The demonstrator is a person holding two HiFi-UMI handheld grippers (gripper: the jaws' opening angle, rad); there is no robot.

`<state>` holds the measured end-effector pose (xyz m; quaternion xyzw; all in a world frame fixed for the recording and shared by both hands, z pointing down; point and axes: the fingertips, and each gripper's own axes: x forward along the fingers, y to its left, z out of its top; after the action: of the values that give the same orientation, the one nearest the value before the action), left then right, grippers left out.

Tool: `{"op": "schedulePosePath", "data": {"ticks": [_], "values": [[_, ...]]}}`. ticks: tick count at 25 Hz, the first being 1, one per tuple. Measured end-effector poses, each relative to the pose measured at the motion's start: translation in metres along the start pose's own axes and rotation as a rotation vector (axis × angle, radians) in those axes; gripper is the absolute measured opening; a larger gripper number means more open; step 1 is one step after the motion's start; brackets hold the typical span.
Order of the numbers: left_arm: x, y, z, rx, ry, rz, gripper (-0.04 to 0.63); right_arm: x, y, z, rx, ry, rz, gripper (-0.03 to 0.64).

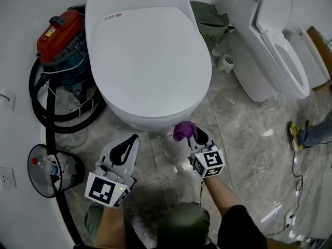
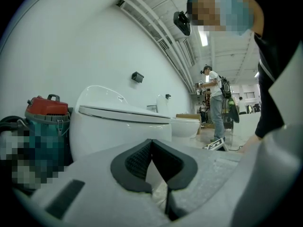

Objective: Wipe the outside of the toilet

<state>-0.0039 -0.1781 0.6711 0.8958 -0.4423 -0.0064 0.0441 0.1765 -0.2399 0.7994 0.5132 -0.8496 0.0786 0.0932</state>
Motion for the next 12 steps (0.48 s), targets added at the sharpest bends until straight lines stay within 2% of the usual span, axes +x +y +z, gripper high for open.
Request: {"op": "schedulePosePath", "data": {"ticks": [5, 9, 12], "values": [[0.004, -0.007, -0.003, 0.013, 0.011, -0.016, 0.008, 0.014, -0.060, 0.003, -0.011, 0.015, -0.121, 0.043], [0.002, -0.006, -0.004, 0.016, 0.018, -0.008, 0.008, 0.030, -0.113, -0.002, 0.052, 0.047, -0.262, 0.043], [0.001, -0.007, -0.004, 0.014, 0.023, -0.007, 0.008, 0.036, -0.128, 0.001, 0.078, 0.056, -0.308, 0.043]]}}
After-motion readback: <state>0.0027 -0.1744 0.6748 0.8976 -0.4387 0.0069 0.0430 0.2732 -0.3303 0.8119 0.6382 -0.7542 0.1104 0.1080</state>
